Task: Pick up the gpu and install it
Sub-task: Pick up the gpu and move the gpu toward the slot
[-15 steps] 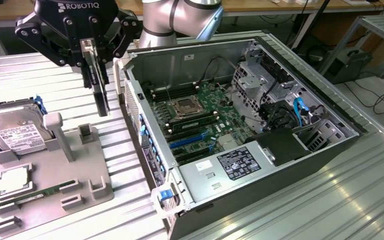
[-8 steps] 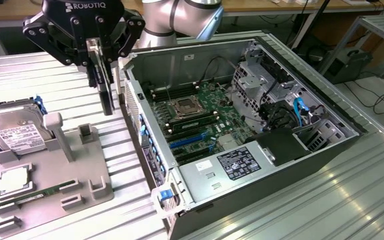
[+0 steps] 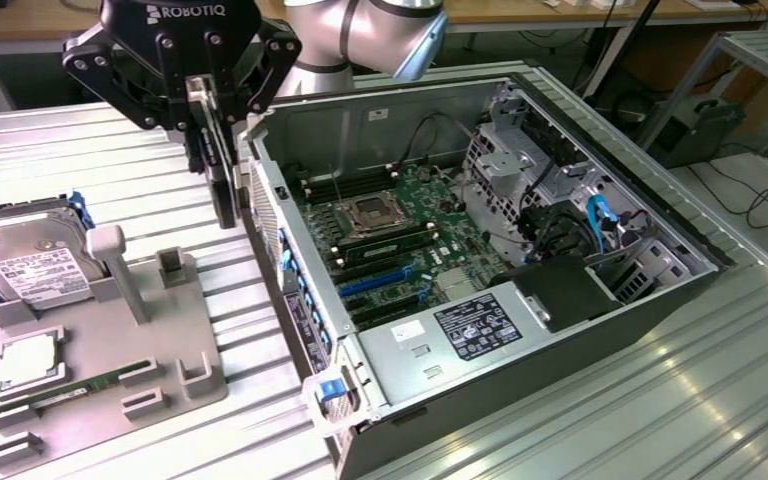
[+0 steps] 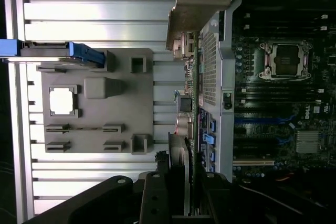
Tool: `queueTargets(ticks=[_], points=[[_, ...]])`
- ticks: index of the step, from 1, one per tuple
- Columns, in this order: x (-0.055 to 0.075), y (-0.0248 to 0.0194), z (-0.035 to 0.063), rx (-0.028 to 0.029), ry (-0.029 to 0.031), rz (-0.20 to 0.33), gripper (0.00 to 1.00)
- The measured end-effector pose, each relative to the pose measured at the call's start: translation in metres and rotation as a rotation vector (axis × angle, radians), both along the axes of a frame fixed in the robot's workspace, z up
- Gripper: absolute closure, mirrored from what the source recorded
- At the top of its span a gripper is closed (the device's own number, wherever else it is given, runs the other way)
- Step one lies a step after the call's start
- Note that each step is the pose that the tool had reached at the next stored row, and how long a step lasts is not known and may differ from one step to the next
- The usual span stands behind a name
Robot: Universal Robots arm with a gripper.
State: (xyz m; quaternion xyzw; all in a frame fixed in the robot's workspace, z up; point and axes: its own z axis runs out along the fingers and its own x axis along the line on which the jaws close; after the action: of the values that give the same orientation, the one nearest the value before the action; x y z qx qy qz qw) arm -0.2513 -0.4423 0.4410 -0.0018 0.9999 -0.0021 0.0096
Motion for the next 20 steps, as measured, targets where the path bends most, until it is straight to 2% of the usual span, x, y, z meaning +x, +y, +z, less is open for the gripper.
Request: queueTargets(ticks=[20], points=[[0.014,0.0,-0.0001,0.0,0.0,0.0,0.73]])
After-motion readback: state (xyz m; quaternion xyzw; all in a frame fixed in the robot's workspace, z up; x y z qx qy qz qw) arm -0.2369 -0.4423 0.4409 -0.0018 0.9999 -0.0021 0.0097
